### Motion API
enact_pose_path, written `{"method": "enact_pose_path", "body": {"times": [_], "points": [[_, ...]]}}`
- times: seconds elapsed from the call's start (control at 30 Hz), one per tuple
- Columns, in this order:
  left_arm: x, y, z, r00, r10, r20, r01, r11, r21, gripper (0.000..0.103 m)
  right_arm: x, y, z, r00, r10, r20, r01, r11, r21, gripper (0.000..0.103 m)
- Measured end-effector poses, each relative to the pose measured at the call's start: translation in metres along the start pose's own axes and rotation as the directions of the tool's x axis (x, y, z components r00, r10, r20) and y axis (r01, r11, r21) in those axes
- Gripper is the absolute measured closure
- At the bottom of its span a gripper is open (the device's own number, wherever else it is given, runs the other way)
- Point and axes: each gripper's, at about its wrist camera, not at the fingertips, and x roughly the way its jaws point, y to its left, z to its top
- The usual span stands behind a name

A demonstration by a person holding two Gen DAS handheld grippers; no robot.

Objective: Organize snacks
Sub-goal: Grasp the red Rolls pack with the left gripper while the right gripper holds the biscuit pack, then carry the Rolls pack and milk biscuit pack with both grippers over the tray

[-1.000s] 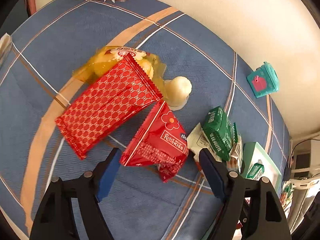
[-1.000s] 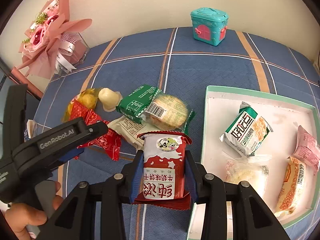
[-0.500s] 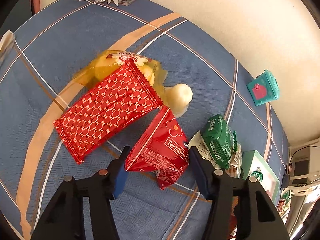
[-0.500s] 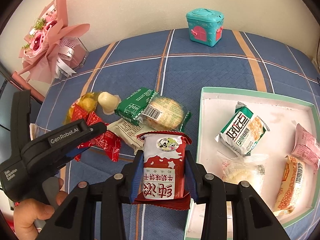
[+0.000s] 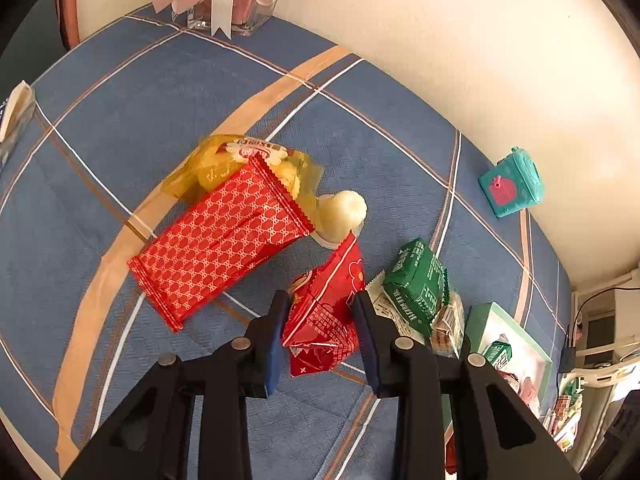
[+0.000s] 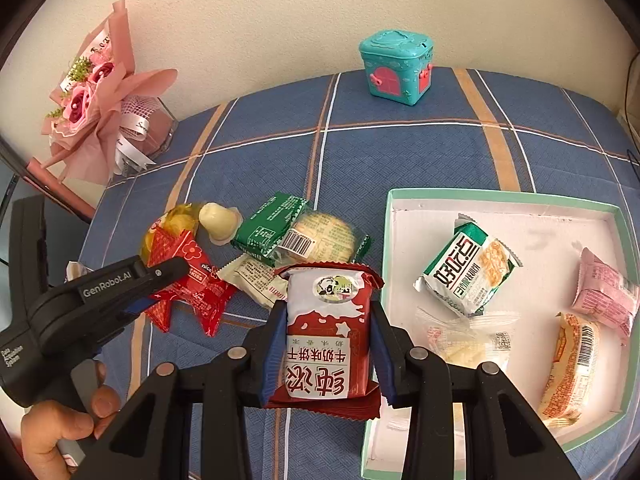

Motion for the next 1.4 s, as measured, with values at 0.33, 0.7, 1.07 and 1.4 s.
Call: {"method": "enact_pose_path", "body": {"times": [0.33, 0.7, 1.07, 1.4], "points": [[0.010, -0.007, -0.005, 0.999, 0.045, -0.021, -0.044, 0.998, 0.054, 0.059, 0.001, -0.003, 0.000, 1.000, 0.002, -0.006, -0.002, 1.000, 0.013, 0.062], [0.038, -0.004, -0.018, 0.992, 0.086, -0.097, -0.080, 0.995, 0.064, 0.058, 0.005, -0.007, 0.000, 1.000, -0.001, -0.018, 0.001, 1.000, 0.021, 0.062], [0.002, 0.002, -0.015, 0.998, 0.052, -0.024, -0.050, 0.998, 0.044, 0.062, -0.001, -0.010, 0.002, 1.000, 0.014, -0.006, -0.014, 0.999, 0.030, 0.062], [-0.054, -0.006, -0.007, 0.997, 0.012, 0.083, -0.016, 0.999, 0.052, 0.062, -0.015, -0.015, 0.007, 0.999, 0.036, 0.024, -0.037, 0.998, 0.044, 0.062]]}}
